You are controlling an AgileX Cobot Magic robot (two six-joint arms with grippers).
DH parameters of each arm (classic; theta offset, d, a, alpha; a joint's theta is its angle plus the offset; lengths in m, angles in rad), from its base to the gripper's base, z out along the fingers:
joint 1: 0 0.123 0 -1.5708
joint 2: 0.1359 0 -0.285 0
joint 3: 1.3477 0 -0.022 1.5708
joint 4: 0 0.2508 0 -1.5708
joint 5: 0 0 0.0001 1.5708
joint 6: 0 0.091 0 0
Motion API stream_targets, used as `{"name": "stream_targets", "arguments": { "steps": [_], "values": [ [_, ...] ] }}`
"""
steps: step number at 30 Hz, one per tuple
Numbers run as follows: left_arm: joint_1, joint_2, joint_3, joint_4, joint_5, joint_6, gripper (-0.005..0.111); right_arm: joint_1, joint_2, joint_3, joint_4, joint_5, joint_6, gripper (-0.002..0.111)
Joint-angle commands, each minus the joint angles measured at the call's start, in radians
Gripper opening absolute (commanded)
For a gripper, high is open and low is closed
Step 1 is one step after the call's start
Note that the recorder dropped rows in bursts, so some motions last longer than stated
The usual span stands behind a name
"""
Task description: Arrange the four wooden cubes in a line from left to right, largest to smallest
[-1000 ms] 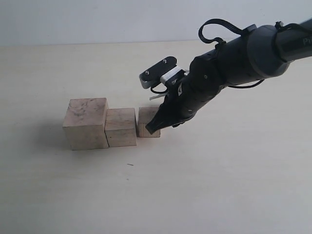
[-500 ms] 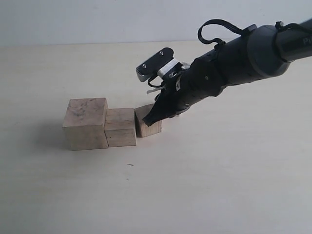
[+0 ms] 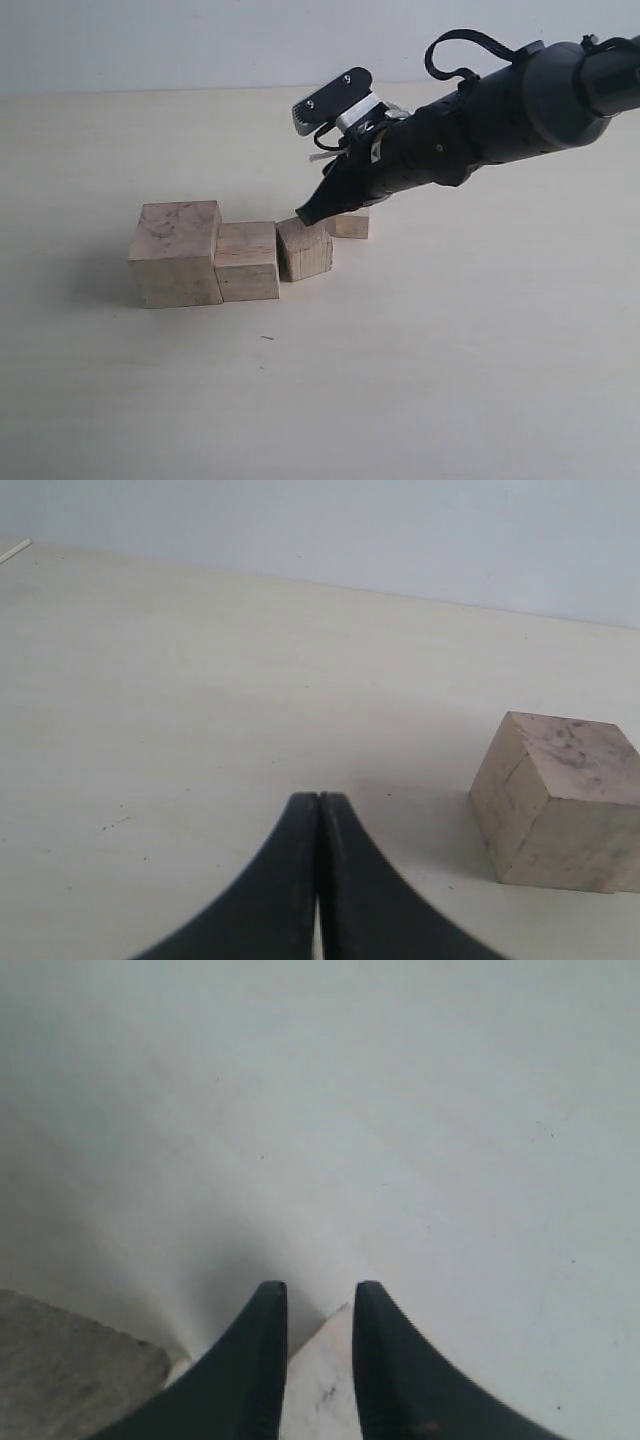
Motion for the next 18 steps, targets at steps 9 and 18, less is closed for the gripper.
{"name": "stream_targets", "arguments": {
  "steps": [9, 18],
  "values": [
    [-0.006, -0.006, 0.0, 0.002, -0.009, 0.003, 0.0, -0.005, 0.051, -0.084, -0.005, 0.075, 0.019, 0.024],
    [-0.006, -0.006, 0.0, 0.002, -0.009, 0.003, 0.0, -0.003, 0.055, -0.084, 0.054, 0.066, 0.018, 0.024]
  ]
}}
